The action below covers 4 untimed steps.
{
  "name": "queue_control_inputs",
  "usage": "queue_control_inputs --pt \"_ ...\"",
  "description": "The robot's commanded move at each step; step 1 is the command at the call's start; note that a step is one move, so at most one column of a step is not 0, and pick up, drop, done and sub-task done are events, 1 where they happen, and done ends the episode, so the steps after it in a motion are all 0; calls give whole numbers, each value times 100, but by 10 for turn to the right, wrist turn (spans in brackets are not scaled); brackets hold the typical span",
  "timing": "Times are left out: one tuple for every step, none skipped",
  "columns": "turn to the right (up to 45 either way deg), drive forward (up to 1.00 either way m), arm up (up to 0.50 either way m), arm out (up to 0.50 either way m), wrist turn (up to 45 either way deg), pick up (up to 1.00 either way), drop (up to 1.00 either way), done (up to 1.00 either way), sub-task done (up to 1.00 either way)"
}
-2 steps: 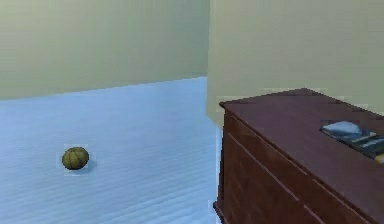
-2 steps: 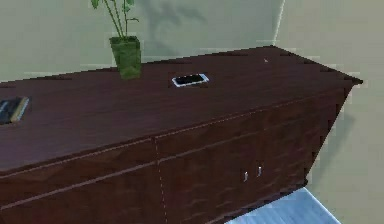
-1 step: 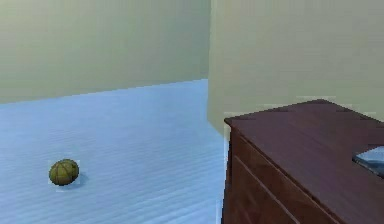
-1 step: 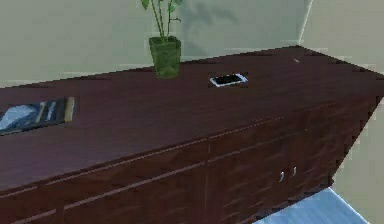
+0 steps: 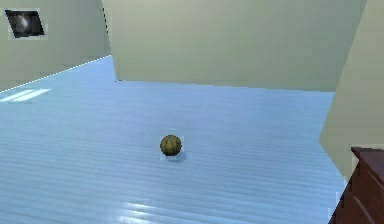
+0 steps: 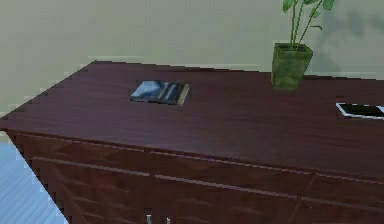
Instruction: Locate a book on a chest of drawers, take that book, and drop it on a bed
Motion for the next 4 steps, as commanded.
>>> queue_control_inputs --pt "0 0 50 0 0 0 0 0 0" --pt "0 0 38 0 0 0 0 0 0" --pt "0 0 0 44 0 0 0 0 0" --pt "0 0 0 0 450 0 0 0 0"
